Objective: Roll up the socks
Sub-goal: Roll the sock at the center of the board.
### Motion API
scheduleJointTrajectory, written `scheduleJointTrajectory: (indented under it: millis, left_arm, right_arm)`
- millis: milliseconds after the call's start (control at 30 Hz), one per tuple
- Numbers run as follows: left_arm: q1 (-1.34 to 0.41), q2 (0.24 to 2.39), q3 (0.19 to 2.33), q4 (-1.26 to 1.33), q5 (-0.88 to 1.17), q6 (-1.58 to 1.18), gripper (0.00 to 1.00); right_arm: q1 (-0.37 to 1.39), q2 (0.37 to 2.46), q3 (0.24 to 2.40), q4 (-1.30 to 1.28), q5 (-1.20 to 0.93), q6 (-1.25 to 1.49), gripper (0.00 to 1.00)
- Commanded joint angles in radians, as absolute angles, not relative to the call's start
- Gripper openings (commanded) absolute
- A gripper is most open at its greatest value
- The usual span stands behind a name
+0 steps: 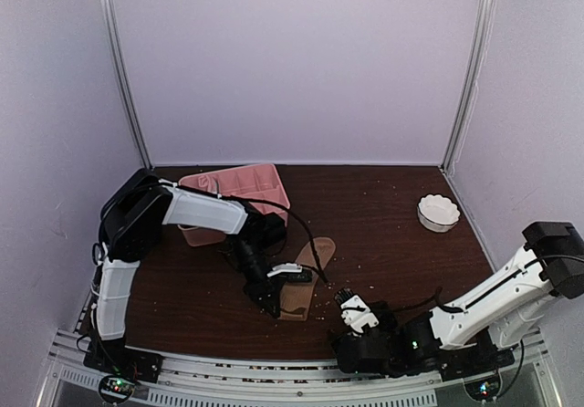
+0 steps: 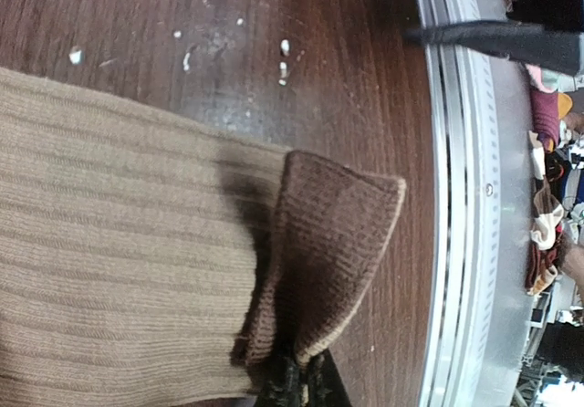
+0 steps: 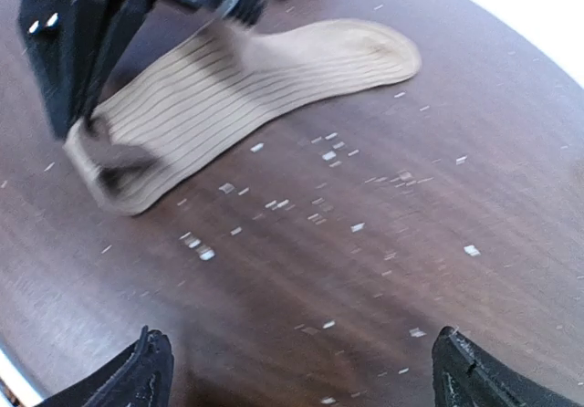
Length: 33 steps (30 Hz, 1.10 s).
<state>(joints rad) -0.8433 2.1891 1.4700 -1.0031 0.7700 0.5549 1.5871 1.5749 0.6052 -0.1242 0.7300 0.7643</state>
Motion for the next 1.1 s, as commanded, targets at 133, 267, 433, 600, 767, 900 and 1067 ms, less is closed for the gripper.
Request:
scheduleJointTrajectory:
  millis: [133, 267, 433, 600, 767, 900, 1067]
  left_arm:
    - [-0.837, 2.232, 1.520, -1.110, 0.784, 0.493, 0.01]
    - [-0.836, 2.264, 1.563, -1.159, 0.792, 0.497, 0.01]
    - [-0.836, 2.320, 1.607, -1.200, 0.806, 0.468, 0.00]
    - [-0.837, 2.342, 1.610, -1.202, 0.769, 0.448, 0.00]
    - [-0.836, 2.335, 1.600, -1.181, 0.744, 0.445, 0.01]
    - [-0.836, 2.333, 1.594, -1.171, 0.729, 0.451, 0.01]
    - [-0.836, 2.342, 1.600, -1.163, 0.712, 0.452, 0.01]
  right_arm:
    - [1.624, 1.580, 0.544, 0.117, 0.715, 0.474, 0.87]
    - [1.632, 1.582, 0.532, 0.298, 0.547, 0.256, 0.82]
    - [1.587, 1.640, 0.598, 0.358, 0.417, 0.047, 0.72]
    - [1.465, 1.693, 0.653, 0.375, 0.270, -0.035, 0.59]
    - [1.389, 1.769, 0.719, 0.343, 0.183, -0.095, 0.49]
    - [1.359, 1.804, 0.753, 0.320, 0.139, -0.120, 0.43]
    - [1.352, 1.835, 0.793, 0.285, 0.120, -0.139, 0.35]
